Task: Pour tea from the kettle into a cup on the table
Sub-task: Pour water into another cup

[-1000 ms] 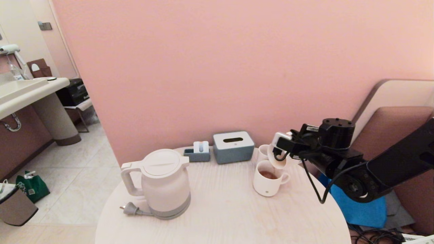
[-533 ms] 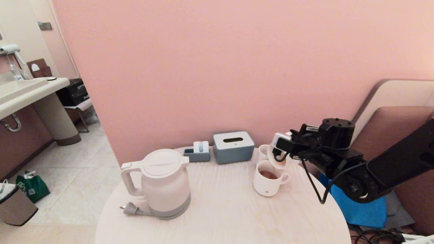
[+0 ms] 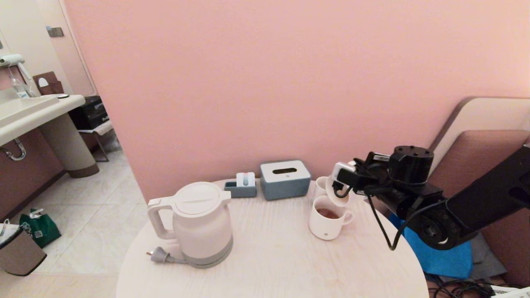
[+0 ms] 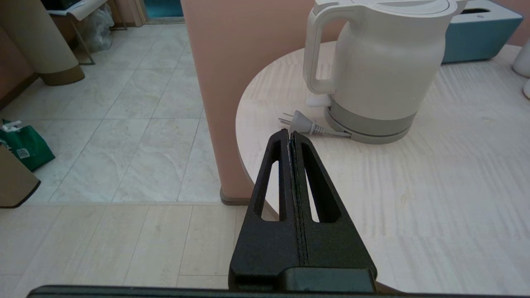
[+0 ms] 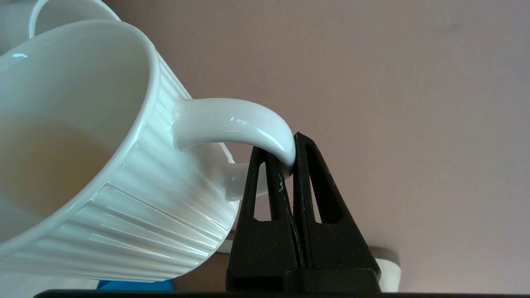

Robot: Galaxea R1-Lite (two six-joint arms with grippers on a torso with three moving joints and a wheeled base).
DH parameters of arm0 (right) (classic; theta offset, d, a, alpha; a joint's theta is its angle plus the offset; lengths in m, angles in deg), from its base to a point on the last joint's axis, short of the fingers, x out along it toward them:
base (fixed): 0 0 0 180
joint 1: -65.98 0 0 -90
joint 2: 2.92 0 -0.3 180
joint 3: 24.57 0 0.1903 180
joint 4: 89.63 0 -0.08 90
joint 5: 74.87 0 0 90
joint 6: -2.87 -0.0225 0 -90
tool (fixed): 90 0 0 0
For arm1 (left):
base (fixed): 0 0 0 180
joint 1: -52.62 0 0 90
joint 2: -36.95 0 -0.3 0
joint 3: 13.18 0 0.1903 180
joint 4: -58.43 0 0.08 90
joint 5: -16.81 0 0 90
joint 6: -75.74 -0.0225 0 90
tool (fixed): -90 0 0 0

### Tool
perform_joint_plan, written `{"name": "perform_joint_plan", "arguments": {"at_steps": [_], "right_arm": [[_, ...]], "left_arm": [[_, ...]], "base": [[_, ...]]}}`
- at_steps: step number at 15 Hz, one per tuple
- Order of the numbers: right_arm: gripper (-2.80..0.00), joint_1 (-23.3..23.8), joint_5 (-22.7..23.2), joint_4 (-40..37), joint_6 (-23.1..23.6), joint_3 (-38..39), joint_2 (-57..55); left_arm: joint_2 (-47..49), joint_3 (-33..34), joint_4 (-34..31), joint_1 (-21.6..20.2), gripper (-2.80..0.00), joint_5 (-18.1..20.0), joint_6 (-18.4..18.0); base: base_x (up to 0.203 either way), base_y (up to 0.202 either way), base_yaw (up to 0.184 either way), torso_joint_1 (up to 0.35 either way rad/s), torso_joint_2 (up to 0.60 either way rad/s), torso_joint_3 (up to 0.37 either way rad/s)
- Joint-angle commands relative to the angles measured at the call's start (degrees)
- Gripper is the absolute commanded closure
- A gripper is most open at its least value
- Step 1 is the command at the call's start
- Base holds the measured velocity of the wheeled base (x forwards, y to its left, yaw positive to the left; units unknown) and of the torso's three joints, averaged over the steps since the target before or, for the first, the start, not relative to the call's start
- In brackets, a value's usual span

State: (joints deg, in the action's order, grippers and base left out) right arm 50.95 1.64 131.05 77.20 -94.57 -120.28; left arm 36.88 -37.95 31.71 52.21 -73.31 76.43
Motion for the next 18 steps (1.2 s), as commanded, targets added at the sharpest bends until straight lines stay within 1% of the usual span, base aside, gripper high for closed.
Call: {"name": "perform_joint_plan", "arguments": {"at_steps": [1, 3, 5, 9, 14, 18], "right_arm": [[0.00, 0.12, -0.14, 0.54, -0.84, -0.04, 0.10], [0.00, 0.68, -0.39, 0.47, -4.44, -0.04, 0.27], [0.00, 1.59, -0.40, 0.46, -6.14, 0.12, 0.64], [0.00, 3.25, -0.36, 0.42, -11.59, 0.66, 0.90], [0.00, 5.96, -0.23, 0.00, -21.62, 1.81, 2.88], [0.00, 6.21, 0.26, -0.61, -32.81, 4.82, 5.21]], "left_arm": [[0.07, 0.00, 0.01, -0.02, 0.00, -0.06, 0.02], [0.07, 0.00, 0.01, -0.02, 0.00, -0.06, 0.02], [0.07, 0.00, -0.06, -0.02, 0.00, -0.06, 0.02], [0.07, 0.00, -0.04, -0.02, 0.00, -0.06, 0.02], [0.07, 0.00, -0.07, -0.02, 0.00, 0.03, 0.02], [0.07, 0.00, 0.01, -0.02, 0.00, -0.06, 0.02]], "base": [[0.000, 0.000, 0.000, 0.000, 0.00, 0.000], [0.000, 0.000, 0.000, 0.000, 0.00, 0.000], [0.000, 0.000, 0.000, 0.000, 0.00, 0.000], [0.000, 0.000, 0.000, 0.000, 0.00, 0.000], [0.000, 0.000, 0.000, 0.000, 0.00, 0.000], [0.000, 0.000, 0.000, 0.000, 0.00, 0.000]]}}
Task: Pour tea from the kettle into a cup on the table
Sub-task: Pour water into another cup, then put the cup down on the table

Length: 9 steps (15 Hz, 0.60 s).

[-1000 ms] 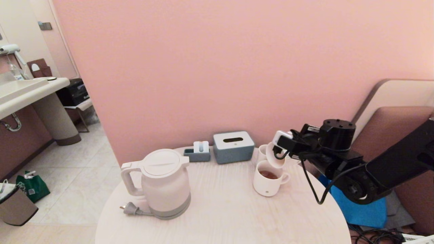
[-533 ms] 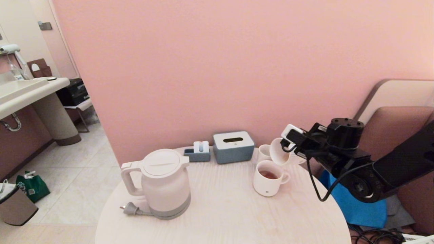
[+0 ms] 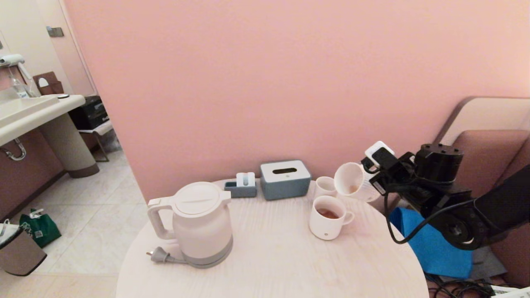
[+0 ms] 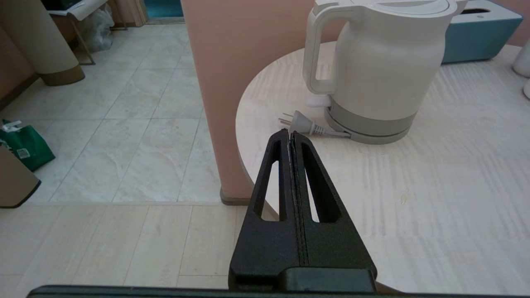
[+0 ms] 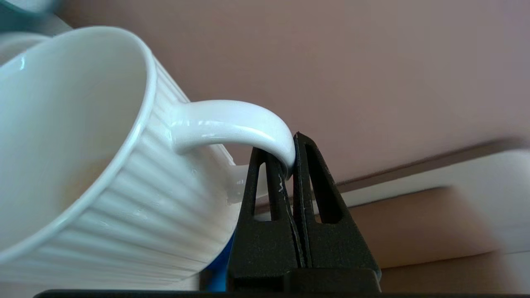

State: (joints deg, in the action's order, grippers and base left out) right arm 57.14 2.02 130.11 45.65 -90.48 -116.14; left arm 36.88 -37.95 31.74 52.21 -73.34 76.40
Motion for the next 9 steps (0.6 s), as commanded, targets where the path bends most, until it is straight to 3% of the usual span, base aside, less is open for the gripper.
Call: {"name": "perform_joint_plan", "arguments": {"at_steps": [1, 5, 9], "right_arm": [[0.00, -0.14, 0.61, 0.21, -4.00, 1.71, 1.81], [0.00, -0.90, 0.97, 0.30, -15.72, 6.27, 3.83], [0.00, -1.02, 2.66, 1.25, -22.00, 17.28, 6.15]], "left_arm": [[0.07, 0.00, -0.02, -0.02, 0.00, -0.03, 0.04], [0.07, 0.00, -0.01, -0.02, 0.00, -0.03, 0.04], [0.07, 0.00, -0.01, -0.02, 0.00, -0.03, 0.04]], "base": [[0.000, 0.000, 0.000, 0.000, 0.00, 0.000], [0.000, 0.000, 0.000, 0.000, 0.00, 0.000], [0.000, 0.000, 0.000, 0.000, 0.00, 0.000]]}}
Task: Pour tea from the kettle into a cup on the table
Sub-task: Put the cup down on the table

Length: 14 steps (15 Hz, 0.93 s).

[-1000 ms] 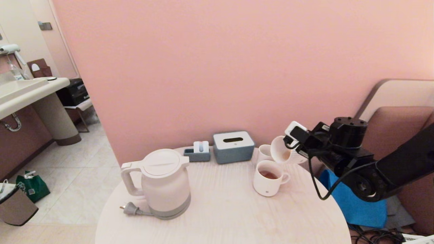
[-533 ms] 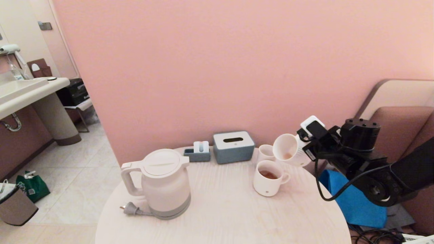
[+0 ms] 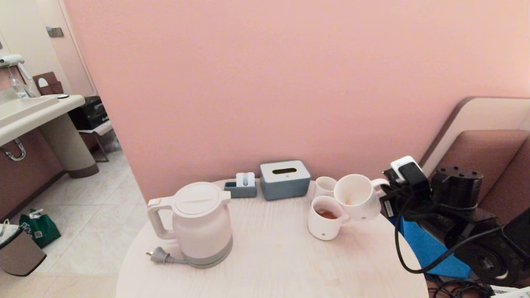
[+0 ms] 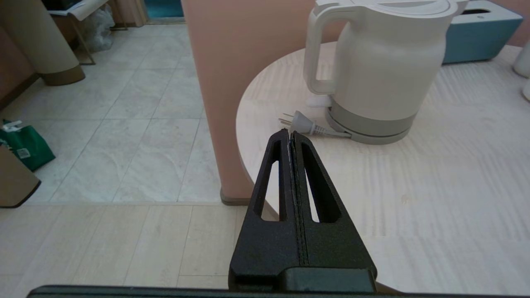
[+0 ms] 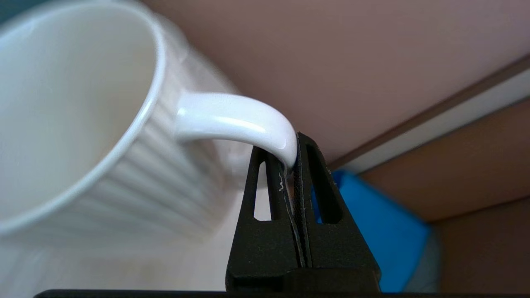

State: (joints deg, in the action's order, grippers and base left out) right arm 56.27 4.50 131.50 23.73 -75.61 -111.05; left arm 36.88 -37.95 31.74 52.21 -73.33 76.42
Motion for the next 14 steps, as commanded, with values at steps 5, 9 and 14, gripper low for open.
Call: {"name": "perform_joint_plan", "arguments": {"at_steps": [5, 9, 14], "right_arm": [[0.00, -0.49, 2.71, 0.19, -6.45, 7.25, 3.92], [0.00, -0.49, 2.86, 0.22, -7.18, 8.46, 4.02], [0.00, -5.48, 3.41, 2.89, -15.55, 15.09, 4.52]], "left_arm": [[0.07, 0.00, -0.01, -0.02, 0.00, -0.04, 0.03], [0.07, 0.00, -0.01, -0.02, 0.00, -0.04, 0.03], [0.07, 0.00, -0.05, -0.02, 0.00, -0.04, 0.03]], "base": [[0.000, 0.000, 0.000, 0.000, 0.00, 0.000], [0.000, 0.000, 0.000, 0.000, 0.00, 0.000], [0.000, 0.000, 0.000, 0.000, 0.00, 0.000]]}}
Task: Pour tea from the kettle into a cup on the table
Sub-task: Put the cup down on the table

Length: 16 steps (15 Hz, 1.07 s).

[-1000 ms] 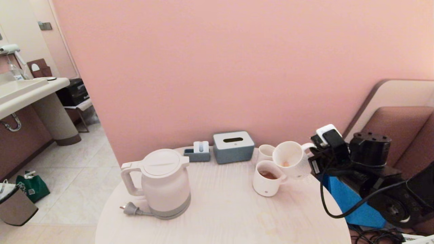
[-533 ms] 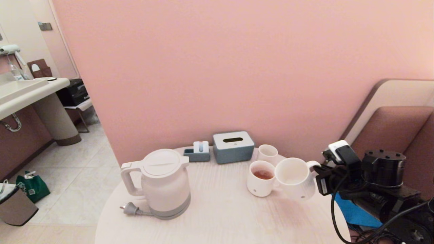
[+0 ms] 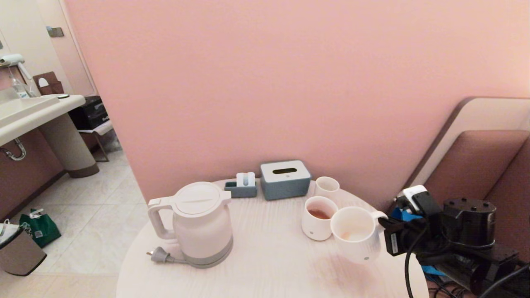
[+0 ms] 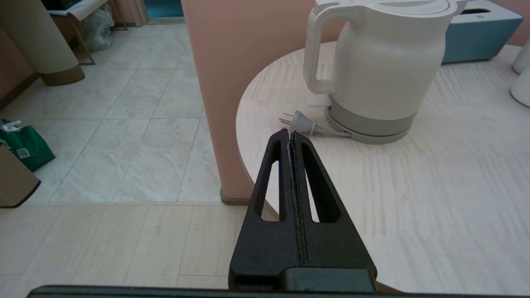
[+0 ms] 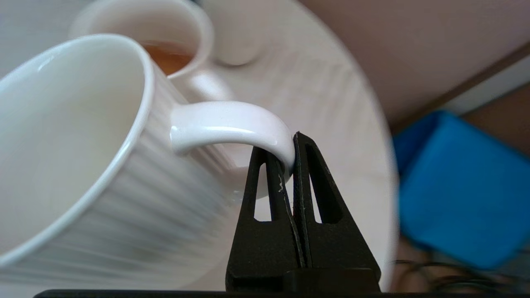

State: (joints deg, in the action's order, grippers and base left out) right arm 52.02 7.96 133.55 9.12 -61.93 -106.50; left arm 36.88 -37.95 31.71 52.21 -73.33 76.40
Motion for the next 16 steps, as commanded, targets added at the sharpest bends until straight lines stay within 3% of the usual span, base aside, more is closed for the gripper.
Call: {"name": "perform_joint_plan", "arguments": {"at_steps": [1, 3, 8, 10, 16], "right_arm": [[0.00, -2.84, -0.09, 2.77, -3.71, 2.70, -0.48], [0.00, -5.08, -0.61, 8.09, -8.86, 4.63, -2.67], [0.00, -7.50, -3.96, 21.65, -13.83, 9.15, -15.21], [0.00, -9.20, -4.77, 23.08, -16.49, 10.09, -15.70], [0.00, -12.67, -4.79, 23.10, -18.46, 12.14, -17.35]], "left_arm": [[0.07, 0.00, 0.01, -0.02, 0.00, -0.04, 0.04], [0.07, 0.00, 0.01, -0.02, 0.00, -0.01, 0.04], [0.07, 0.00, 0.01, -0.02, 0.00, -0.04, 0.04], [0.07, 0.00, -0.07, -0.02, 0.00, -0.04, 0.04], [0.07, 0.00, 0.01, -0.02, 0.00, -0.04, 0.04]], "base": [[0.000, 0.000, 0.000, 0.000, 0.00, 0.000], [0.000, 0.000, 0.000, 0.000, 0.00, 0.000], [0.000, 0.000, 0.000, 0.000, 0.00, 0.000], [0.000, 0.000, 0.000, 0.000, 0.00, 0.000], [0.000, 0.000, 0.000, 0.000, 0.00, 0.000]]}}
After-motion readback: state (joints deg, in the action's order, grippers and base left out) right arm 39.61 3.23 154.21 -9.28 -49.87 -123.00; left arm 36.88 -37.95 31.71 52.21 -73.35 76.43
